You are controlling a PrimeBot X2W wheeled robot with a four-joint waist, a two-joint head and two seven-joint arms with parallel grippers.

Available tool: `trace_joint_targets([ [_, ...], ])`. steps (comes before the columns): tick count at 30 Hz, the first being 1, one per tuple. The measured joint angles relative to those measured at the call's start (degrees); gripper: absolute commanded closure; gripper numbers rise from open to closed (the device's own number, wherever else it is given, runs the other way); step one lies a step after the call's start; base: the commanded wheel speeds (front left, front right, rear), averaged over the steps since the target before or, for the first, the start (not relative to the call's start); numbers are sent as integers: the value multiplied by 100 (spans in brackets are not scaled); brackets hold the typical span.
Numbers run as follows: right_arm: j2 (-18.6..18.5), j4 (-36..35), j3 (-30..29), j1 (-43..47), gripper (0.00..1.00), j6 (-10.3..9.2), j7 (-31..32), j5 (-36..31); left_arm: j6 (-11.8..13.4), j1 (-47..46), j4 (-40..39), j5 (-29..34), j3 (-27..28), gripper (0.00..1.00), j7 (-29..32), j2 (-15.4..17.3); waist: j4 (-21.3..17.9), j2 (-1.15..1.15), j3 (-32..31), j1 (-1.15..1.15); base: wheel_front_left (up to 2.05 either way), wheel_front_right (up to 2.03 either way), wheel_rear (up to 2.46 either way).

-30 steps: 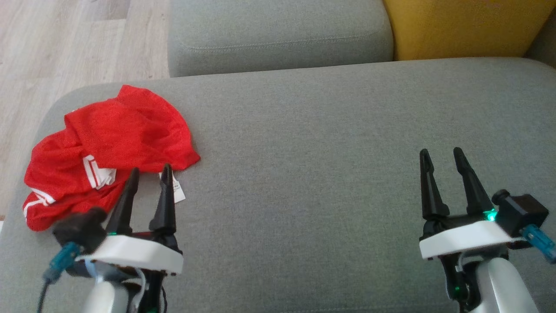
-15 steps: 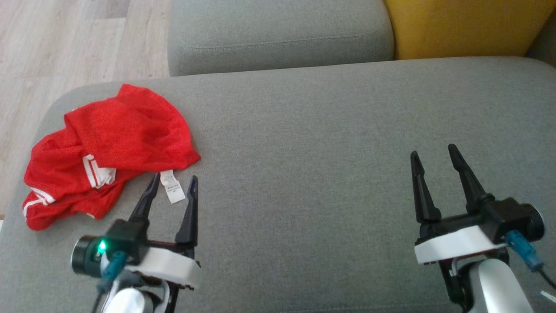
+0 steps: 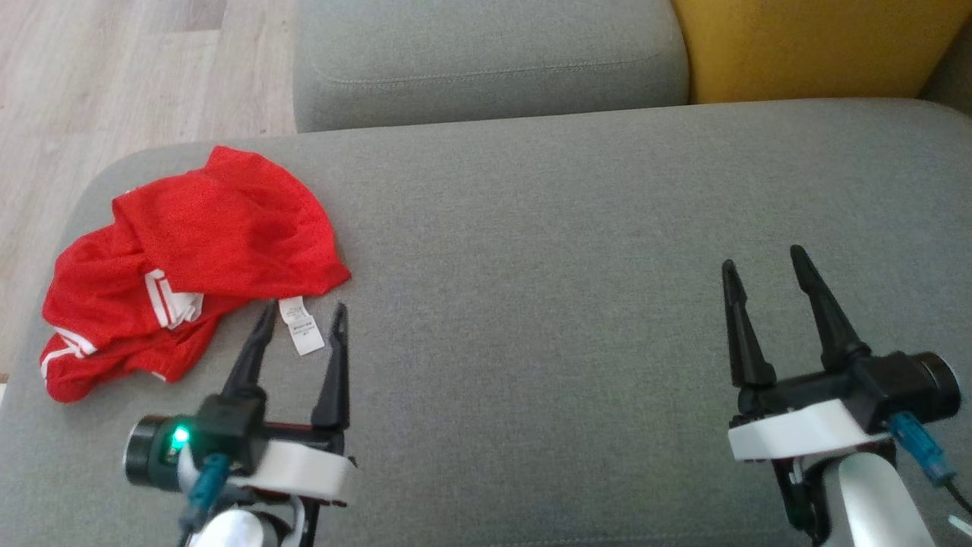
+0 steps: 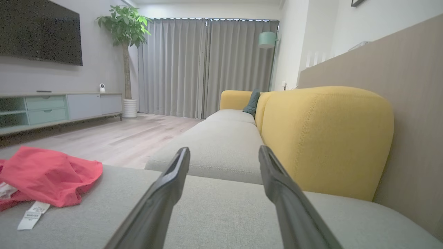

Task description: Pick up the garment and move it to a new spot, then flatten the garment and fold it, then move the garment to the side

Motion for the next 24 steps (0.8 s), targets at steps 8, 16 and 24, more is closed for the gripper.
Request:
trace_joint_targets([
  [8, 0, 530, 12, 165, 0, 0, -130, 643, -515, 316, 107, -208, 635, 0, -144, -464, 16, 0, -66, 0, 0, 0, 0],
  [16, 0, 848, 11, 169, 0, 0, -165, 923, -978, 365, 434, 56, 1048, 0, -167, -826, 28, 0, -102, 0, 0, 0, 0],
  [24, 0, 901, 15, 167, 0, 0, -165, 1009, -1200, 367, 476, 175, 1362, 0, -167, -1012, 31, 0, -112, 0, 0, 0, 0],
])
